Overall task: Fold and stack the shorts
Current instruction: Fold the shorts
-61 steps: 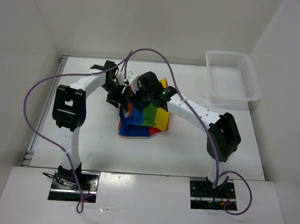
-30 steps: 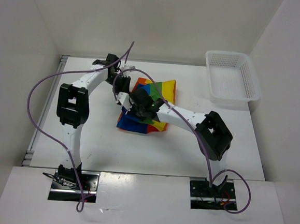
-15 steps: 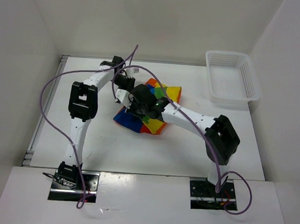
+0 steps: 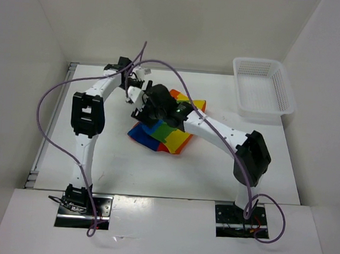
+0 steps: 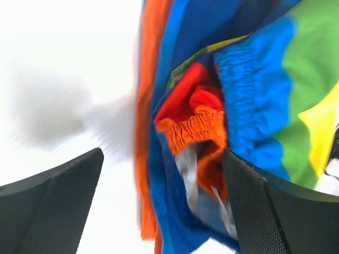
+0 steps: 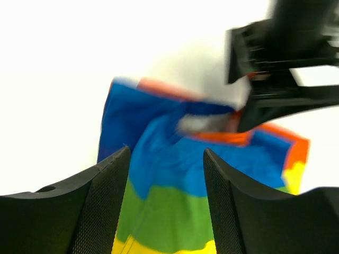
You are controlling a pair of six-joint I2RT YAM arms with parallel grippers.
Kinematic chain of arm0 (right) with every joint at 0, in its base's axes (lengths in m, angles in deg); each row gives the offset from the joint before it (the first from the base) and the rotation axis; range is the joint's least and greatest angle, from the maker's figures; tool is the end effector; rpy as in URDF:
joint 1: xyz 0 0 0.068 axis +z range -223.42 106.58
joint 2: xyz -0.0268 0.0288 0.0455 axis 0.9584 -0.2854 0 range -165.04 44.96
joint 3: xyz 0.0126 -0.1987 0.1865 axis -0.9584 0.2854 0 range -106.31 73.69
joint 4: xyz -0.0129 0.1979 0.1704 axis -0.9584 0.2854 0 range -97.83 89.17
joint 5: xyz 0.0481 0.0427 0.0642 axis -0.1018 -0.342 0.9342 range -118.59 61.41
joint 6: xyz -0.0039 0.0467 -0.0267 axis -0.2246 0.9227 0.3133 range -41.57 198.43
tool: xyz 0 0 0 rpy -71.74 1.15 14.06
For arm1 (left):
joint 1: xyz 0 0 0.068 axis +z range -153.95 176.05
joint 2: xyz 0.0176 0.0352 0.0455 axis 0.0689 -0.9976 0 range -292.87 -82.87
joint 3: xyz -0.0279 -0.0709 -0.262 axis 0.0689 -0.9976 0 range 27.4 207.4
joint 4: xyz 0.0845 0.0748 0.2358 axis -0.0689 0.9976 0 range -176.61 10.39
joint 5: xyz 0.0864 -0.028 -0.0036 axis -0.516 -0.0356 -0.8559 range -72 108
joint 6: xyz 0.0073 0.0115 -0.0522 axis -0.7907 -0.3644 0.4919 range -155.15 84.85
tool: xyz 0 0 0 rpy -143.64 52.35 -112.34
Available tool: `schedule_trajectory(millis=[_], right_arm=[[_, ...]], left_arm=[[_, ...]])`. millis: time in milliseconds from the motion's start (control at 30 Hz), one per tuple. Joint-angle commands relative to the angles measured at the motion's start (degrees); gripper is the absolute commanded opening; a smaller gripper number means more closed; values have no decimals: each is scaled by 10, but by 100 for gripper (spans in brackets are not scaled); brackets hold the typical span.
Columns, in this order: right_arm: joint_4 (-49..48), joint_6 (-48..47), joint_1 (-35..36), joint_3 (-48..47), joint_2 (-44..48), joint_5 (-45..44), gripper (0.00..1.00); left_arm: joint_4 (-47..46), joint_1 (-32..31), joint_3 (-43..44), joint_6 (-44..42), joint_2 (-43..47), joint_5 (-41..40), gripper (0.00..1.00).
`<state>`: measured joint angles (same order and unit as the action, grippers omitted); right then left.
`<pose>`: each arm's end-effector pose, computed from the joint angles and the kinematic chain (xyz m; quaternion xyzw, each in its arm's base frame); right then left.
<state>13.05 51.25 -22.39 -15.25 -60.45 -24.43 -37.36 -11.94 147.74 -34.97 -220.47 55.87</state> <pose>0.2678 0.3352 0.2897 -0.5774 0.6849 0.1234 0.4269 0.4994 -0.0922 0.1825 0.1289 0.9195 -0.3306 0.1693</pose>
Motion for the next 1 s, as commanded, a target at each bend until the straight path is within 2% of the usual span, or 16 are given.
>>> schedule_trajectory(millis=[0,100,133,200,300,333,400,567,633,733,967], right_arm=[[-46,82,-40,-63,26,-4,63],[-54,103,-90,-58,13,-17,53],[-54,113,-103,-58,-2,-22,46],[-54,133,-126,-58,-25,-30,38],[-43,133,-149,-79,-79,-44,27],[-30,133,-149,-88,-94,-50,25],[-17,140,-154,-111,-134,-44,24],[6,174,-160,-125,-184,-38,14],[6,180,-160,-125,-192,-38,11],[6,180,-160,-143,-219,-46,9],[20,206,-160,-286,-329,-78,2]], left_arm=[[-14,28,7,-2,85,25,100],[-14,39,-1,-2,135,12,100],[-4,39,-11,-2,159,12,100],[14,39,-33,-2,181,16,99],[65,15,-88,-2,211,47,88],[81,8,-103,-2,218,55,77],[81,-11,-156,-2,218,70,72],[62,-35,-237,-2,212,75,71],[22,-42,-267,-2,207,22,71],[3,-48,-306,-2,185,-9,68],[-24,-58,-360,-2,172,-46,67]])
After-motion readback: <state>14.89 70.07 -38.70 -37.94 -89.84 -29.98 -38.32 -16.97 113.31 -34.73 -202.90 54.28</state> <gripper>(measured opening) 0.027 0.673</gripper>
